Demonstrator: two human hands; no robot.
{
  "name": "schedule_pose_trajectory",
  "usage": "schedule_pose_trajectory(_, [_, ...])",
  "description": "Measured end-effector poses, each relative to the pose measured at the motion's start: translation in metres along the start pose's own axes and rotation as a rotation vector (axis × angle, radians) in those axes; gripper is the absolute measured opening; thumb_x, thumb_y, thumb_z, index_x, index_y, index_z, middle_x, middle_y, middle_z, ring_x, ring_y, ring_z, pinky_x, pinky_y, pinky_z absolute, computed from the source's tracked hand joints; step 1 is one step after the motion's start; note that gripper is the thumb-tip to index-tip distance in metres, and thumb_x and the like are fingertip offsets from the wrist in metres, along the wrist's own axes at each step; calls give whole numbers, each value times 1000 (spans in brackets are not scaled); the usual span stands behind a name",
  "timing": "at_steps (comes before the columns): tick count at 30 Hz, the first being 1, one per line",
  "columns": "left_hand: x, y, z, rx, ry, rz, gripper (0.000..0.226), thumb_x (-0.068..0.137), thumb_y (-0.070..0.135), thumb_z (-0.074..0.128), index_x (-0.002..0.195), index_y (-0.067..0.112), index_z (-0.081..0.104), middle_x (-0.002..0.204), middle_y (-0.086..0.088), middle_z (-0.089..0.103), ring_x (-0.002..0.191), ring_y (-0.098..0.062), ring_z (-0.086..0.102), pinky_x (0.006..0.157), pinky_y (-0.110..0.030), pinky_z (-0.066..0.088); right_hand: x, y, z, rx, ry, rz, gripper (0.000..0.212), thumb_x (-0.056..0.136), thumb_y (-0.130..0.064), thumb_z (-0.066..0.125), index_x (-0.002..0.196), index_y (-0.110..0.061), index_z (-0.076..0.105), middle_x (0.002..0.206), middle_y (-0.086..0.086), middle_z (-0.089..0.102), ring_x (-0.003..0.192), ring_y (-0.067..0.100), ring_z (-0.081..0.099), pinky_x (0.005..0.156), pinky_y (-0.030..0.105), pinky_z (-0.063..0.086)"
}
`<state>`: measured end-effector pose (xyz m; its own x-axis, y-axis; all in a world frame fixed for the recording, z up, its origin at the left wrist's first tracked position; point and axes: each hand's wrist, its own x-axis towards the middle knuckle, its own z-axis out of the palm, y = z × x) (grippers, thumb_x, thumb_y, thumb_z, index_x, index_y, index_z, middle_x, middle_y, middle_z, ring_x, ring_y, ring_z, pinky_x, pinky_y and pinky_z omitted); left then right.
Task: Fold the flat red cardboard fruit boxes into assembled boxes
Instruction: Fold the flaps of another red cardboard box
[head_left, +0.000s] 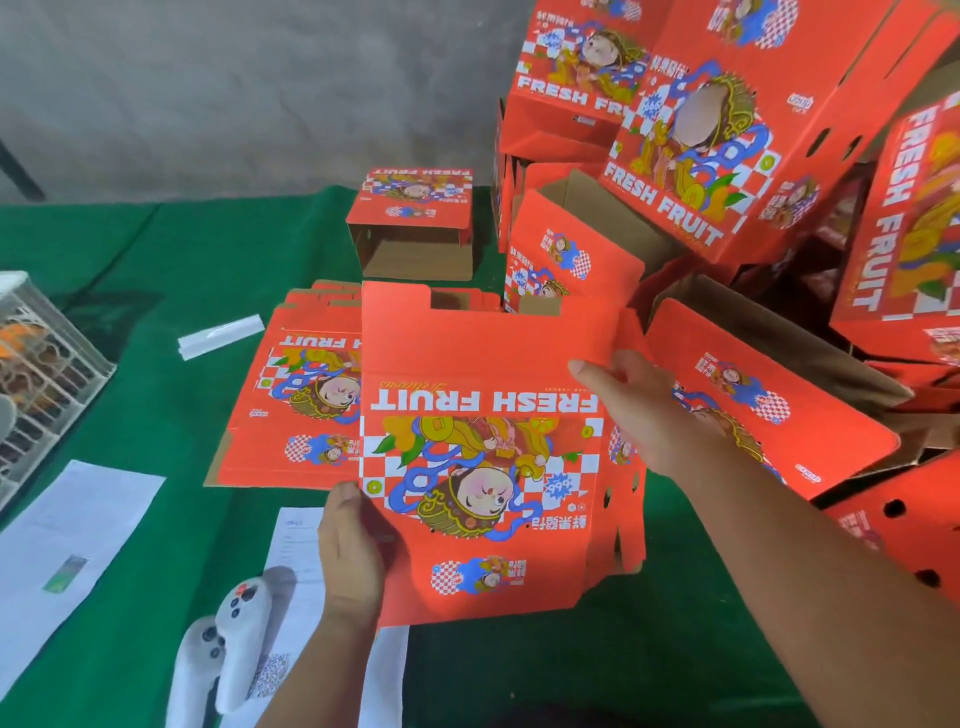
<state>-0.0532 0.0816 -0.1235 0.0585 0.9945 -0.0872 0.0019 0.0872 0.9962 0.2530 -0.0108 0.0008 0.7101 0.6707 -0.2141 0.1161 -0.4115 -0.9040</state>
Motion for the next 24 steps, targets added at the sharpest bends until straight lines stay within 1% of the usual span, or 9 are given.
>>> schedule_pose_trajectory(3, [-16,-1,9,60,-106,116,36,99,64,44,115,36,60,115,-4,62,117,-31,57,101,-62,45,-39,-5,-1,10,154,-219,46,78,-69,70,113,-39,65,133,5,48,109,4,59,94,34,52])
schedule_pose_trajectory(7, [-28,10,8,255,-142,253,45,101,62,43,141,42,46,145,3,41,144,-15,32,116,-42,34,-67,6,-9,13,105,-347,26,83,-69,56,108,-66,60,133,-8,60,112,-5,61,90,23,47])
schedule_pose_trajectory(10, [-32,24,10,305,-160,406,49,104,39,53,151,45,39,156,-3,31,146,-18,28,113,-33,39,-68,27,-20,11,87,-368,38,86,-64,54,113,-39,65,117,-9,70,107,0,65,87,21,47])
schedule_pose_trajectory(13, [-42,36,16,282,-190,446,83,99,7,62,148,65,29,158,-2,21,143,-24,33,106,-33,49,-70,45,-25,29,145,-341,44,88,-68,52,111,-33,64,100,-13,73,95,2,69,80,28,48])
schedule_pose_trajectory(15, [-46,45,16,314,-177,463,96,92,-14,63,156,46,26,154,-21,22,140,-28,35,111,-28,45,-73,48,-25,27,150,-366,28,93,-64,53,99,-39,64,88,-16,71,83,0,68,73,25,47])
schedule_pose_trajectory(17, [-42,54,13,356,-164,546,98,81,-27,67,159,19,30,142,-40,27,136,-1,35,105,-6,35,-79,47,-25,95,170,-416,19,97,-57,55,87,-42,61,73,-15,63,69,2,60,66,20,44])
schedule_pose_trajectory(20, [-38,73,19,346,-199,589,84,79,-16,76,150,10,39,145,-26,29,126,11,36,92,-6,42,-90,54,-26,221,167,-436,26,99,-49,58,98,-24,65,85,6,68,78,20,67,68,35,52])
schedule_pose_trajectory(22, [-39,91,22,271,-302,524,62,84,7,71,138,24,46,138,-24,41,127,-16,46,90,-26,50,-97,60,-25,262,179,-441,36,96,-51,61,103,-16,65,93,17,68,82,26,67,72,40,53])
schedule_pose_trajectory(24, [-40,104,24,216,-423,477,44,89,13,71,122,36,53,123,-24,52,108,-29,58,84,-28,52,-101,64,-26,334,197,-407,38,93,-54,65,102,-17,67,92,14,70,81,21,68,72,35,55])
